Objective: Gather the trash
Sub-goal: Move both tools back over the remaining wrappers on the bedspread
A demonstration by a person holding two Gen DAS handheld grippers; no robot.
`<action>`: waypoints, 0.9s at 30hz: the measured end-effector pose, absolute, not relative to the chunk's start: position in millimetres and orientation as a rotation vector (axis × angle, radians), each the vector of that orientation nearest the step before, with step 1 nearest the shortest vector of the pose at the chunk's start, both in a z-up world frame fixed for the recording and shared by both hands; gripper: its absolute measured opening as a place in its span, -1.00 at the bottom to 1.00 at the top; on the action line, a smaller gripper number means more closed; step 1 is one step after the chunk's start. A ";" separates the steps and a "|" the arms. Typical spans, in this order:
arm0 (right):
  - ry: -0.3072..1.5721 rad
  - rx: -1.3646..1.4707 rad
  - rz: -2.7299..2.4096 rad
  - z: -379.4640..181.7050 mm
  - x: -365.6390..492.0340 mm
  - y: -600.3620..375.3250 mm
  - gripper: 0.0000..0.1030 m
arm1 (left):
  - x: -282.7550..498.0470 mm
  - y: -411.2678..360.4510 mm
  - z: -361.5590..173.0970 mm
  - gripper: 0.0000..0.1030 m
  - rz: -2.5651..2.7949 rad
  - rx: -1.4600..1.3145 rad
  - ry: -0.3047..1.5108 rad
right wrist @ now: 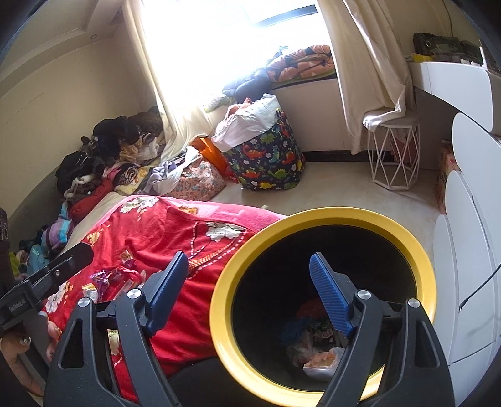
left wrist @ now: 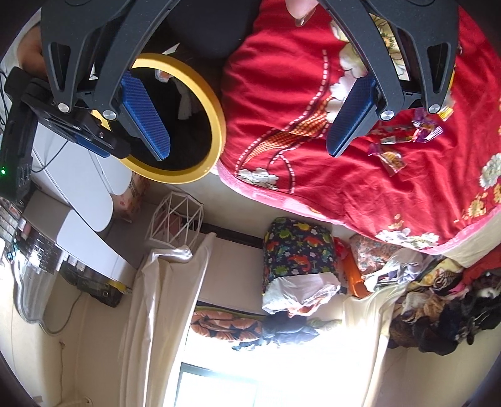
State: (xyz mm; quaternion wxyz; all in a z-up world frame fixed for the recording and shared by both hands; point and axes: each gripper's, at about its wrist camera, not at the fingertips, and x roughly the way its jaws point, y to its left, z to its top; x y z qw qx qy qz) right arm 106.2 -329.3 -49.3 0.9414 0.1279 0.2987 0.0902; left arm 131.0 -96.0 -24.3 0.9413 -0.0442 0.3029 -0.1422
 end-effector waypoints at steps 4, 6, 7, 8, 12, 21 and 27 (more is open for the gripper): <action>0.599 0.244 0.203 -45.1 104.0 -318.9 0.56 | 128.9 -86.6 -22.4 0.78 -0.274 -0.098 0.608; 0.595 0.239 0.215 -43.5 103.6 -314.3 0.57 | 127.8 -80.6 -20.6 0.78 -0.265 -0.105 0.602; 0.591 0.233 0.221 -42.2 102.9 -310.8 0.57 | 126.9 -78.0 -20.0 0.78 -0.262 -0.107 0.599; 0.584 0.230 0.225 -40.9 102.7 -309.6 0.57 | 125.8 -74.1 -18.6 0.79 -0.255 -0.108 0.593; 0.554 0.211 0.243 -34.7 98.6 -300.2 0.62 | 123.3 -61.5 -14.3 0.79 -0.231 -0.110 0.576; 0.543 0.177 0.292 -28.1 96.9 -271.8 0.63 | 117.1 -23.4 -9.8 0.79 -0.155 -0.125 0.547; 0.550 0.144 0.329 -27.3 96.1 -249.4 0.63 | 113.3 -2.9 -9.4 0.78 -0.120 -0.146 0.537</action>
